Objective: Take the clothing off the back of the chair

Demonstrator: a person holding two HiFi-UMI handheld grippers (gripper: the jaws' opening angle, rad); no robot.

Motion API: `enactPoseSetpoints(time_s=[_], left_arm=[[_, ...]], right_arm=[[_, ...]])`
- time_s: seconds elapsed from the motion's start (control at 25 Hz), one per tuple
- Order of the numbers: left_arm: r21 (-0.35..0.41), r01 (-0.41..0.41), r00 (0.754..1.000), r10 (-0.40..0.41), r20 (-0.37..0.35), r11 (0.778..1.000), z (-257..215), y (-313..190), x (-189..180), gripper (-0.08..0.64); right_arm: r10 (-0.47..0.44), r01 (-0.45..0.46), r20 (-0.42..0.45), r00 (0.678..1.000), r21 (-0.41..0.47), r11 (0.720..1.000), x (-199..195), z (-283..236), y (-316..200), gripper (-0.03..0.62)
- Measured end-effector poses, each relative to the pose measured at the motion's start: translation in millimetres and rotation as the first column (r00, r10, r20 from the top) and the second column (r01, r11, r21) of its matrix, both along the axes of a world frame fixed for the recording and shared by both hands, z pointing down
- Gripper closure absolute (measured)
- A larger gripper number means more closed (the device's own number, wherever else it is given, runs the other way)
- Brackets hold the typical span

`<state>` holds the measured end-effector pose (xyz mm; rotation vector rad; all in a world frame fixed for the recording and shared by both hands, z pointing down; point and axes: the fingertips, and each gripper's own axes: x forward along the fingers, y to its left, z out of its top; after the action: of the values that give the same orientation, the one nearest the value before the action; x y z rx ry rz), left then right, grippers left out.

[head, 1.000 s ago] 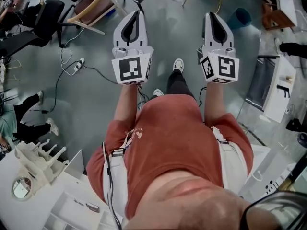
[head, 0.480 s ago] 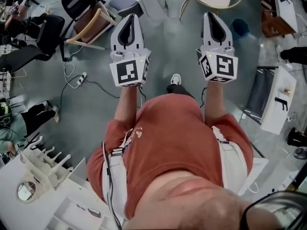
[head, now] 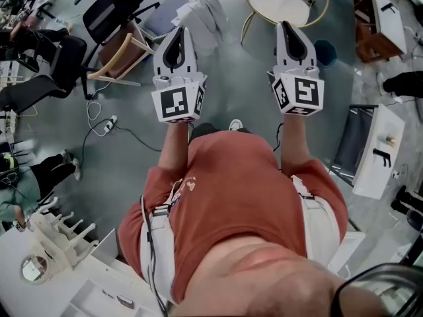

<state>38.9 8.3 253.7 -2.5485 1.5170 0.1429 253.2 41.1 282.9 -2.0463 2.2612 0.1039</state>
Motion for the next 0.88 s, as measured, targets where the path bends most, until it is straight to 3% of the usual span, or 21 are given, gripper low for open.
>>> enactPoseSetpoints(time_s=[0.16, 0.52, 0.88], left_arm=[[-0.001, 0.008, 1.0, -0.008, 0.005, 1.0, -0.2, -6.6, 9.4, 0.546], [-0.003, 0.051, 0.999, -0.051, 0.014, 0.999, 3.6, -33.5, -6.5, 0.546], [-0.001, 0.072, 0.997, -0.072, 0.012, 0.997, 22.6, -86.5, -36.4, 0.546]], right_arm=[[-0.014, 0.014, 0.01, 1.0, -0.008, 1.0, 7.3, 6.3, -9.7, 0.552], [-0.073, 0.072, -0.003, 0.997, -0.044, 0.996, -13.4, 22.3, -43.1, 0.552], [-0.113, 0.105, -0.097, 0.989, -0.09, 0.99, -40.9, 39.1, -103.6, 0.552]])
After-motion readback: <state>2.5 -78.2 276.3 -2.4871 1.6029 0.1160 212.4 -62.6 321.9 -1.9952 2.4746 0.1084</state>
